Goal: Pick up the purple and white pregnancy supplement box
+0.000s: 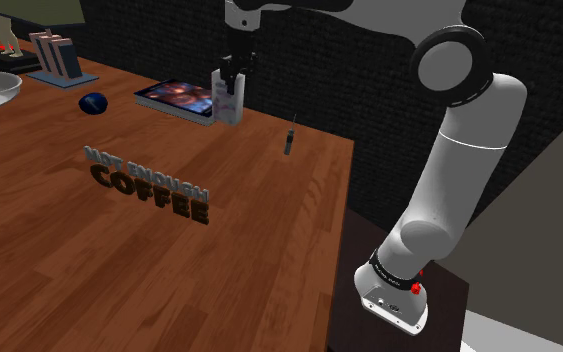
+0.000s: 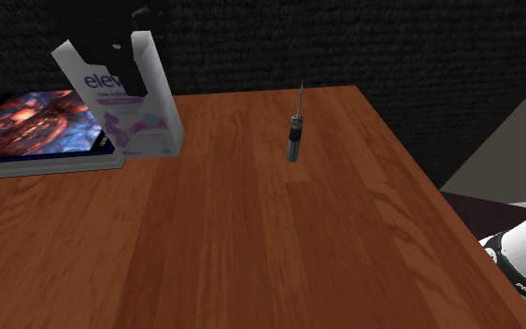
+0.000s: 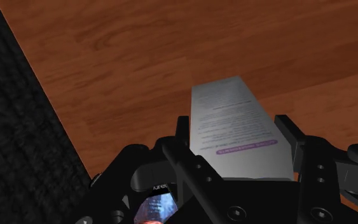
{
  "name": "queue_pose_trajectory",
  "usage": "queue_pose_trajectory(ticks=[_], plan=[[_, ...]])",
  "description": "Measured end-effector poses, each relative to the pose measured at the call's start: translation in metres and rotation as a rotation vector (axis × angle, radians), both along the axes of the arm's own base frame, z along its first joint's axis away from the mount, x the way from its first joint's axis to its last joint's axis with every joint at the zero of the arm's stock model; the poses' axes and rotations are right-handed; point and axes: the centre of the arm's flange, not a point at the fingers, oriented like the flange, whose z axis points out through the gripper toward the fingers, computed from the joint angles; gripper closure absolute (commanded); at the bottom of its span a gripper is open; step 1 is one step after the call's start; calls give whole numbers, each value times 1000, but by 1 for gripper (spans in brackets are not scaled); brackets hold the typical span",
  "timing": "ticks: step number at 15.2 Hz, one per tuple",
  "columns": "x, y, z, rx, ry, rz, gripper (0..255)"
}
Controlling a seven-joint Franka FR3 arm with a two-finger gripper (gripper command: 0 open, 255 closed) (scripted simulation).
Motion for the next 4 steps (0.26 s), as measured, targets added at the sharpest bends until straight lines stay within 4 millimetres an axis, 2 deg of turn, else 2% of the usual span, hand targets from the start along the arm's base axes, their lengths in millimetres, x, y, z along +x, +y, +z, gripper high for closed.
queue_pose_trajectory(ticks=[4], plan=[[1, 1, 18, 0, 0, 0, 255]])
